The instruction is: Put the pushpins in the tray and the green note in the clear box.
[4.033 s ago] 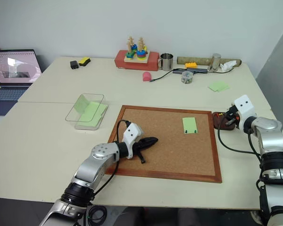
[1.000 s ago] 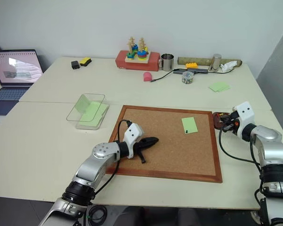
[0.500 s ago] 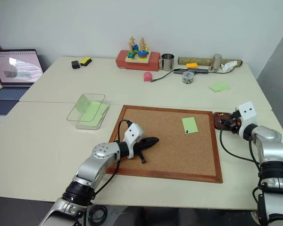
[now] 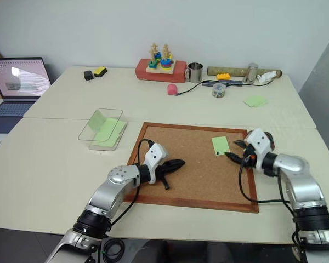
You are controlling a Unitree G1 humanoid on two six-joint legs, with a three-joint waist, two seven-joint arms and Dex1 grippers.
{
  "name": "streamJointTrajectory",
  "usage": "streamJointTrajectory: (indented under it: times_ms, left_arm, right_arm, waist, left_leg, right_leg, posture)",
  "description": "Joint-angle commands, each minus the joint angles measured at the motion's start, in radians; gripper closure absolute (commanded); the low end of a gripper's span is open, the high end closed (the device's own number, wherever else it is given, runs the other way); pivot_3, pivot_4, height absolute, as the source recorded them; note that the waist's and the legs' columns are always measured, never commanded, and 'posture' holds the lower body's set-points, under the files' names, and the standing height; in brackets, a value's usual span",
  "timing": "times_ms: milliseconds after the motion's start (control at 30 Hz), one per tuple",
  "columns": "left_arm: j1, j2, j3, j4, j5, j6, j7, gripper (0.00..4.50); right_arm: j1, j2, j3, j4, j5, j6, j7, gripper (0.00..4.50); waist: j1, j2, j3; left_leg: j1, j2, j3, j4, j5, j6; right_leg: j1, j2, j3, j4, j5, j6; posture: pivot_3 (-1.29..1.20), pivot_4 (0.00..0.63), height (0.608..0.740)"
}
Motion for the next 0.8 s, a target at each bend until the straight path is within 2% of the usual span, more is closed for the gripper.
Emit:
streamJointTrajectory:
  times_ms: [33,467,500,533,800]
  left_arm:
    - [0.018,-0.002,-0.028,0.036,0.034,0.019,0.006,4.50]
    - [0.022,-0.003,-0.027,0.031,0.035,0.021,0.012,4.50]
    - [0.023,-0.003,-0.026,0.030,0.035,0.022,0.012,4.50]
    - [0.024,-0.002,-0.025,0.028,0.034,0.022,0.012,4.50]
    - [0.026,-0.001,-0.024,0.027,0.034,0.023,0.013,4.50]
  right_arm:
    - [-0.031,0.030,0.017,0.021,-0.016,-0.038,-0.006,1.69]
    - [-0.103,0.107,0.025,0.191,-0.028,-0.083,-0.001,1.69]
    - [-0.104,0.109,0.023,0.195,-0.025,-0.082,0.002,2.05]
    - [-0.104,0.111,0.023,0.199,-0.023,-0.083,0.005,2.14]
    - [-0.098,0.118,0.018,0.197,-0.007,-0.083,0.020,3.72]
  waist:
    - [0.000,0.000,0.000]
    - [0.000,0.000,0.000]
    - [0.000,0.000,0.000]
    - [0.000,0.000,0.000]
    - [0.000,0.000,0.000]
  left_leg:
    - [0.000,0.000,0.000,0.000,0.000,0.000]
    - [0.000,0.000,0.000,0.000,0.000,0.000]
    - [0.000,0.000,0.000,0.000,0.000,0.000]
    - [0.000,0.000,0.000,0.000,0.000,0.000]
    - [0.000,0.000,0.000,0.000,0.000,0.000]
  right_leg:
    - [0.000,0.000,0.000,0.000,0.000,0.000]
    - [0.000,0.000,0.000,0.000,0.000,0.000]
    - [0.000,0.000,0.000,0.000,0.000,0.000]
    - [0.000,0.000,0.000,0.000,0.000,0.000]
    - [0.000,0.000,0.000,0.000,0.000,0.000]
  posture:
    - [0.00,0.150,0.740]
    - [0.00,0.150,0.740]
    - [0.00,0.150,0.740]
    - [0.00,0.150,0.740]
    - [0.00,0.150,0.740]
